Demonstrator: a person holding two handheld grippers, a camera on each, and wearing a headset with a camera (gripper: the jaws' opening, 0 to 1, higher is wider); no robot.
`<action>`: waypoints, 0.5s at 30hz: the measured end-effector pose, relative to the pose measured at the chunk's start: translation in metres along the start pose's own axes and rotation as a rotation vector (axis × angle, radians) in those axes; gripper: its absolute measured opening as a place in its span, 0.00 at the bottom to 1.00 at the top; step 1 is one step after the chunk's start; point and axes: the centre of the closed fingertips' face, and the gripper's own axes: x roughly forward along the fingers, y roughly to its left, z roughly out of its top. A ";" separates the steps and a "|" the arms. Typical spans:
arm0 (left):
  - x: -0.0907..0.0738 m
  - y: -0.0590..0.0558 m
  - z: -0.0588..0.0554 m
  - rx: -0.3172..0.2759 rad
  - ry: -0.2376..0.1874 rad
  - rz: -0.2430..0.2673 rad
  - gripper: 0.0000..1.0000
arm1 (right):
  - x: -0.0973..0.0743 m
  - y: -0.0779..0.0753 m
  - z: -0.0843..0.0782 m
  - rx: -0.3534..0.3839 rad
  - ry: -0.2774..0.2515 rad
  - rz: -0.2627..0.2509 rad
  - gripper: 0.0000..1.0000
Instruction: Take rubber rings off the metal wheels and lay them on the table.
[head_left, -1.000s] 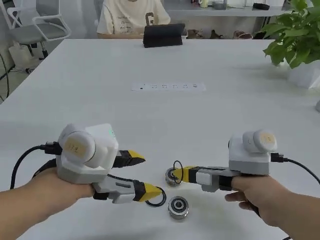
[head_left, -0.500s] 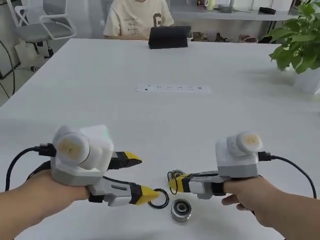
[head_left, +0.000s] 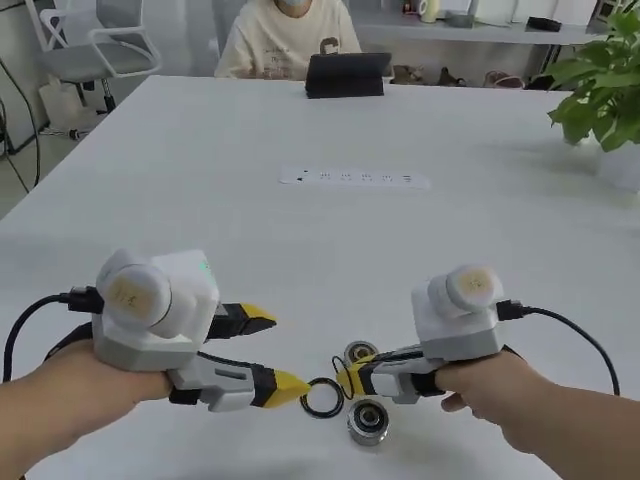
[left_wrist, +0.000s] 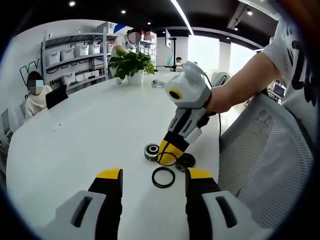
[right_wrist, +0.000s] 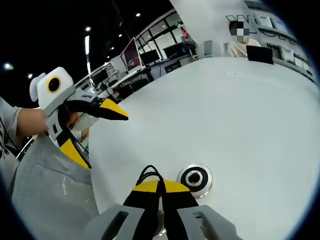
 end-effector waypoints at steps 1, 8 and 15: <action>0.000 0.000 0.000 0.000 0.001 0.000 0.47 | 0.001 -0.001 0.000 0.001 0.002 -0.002 0.00; -0.003 0.002 -0.003 -0.005 0.004 0.006 0.47 | 0.003 -0.002 -0.002 -0.008 0.019 -0.012 0.00; -0.003 0.004 -0.004 -0.009 0.005 0.011 0.47 | 0.004 -0.001 -0.001 -0.013 0.021 -0.014 0.00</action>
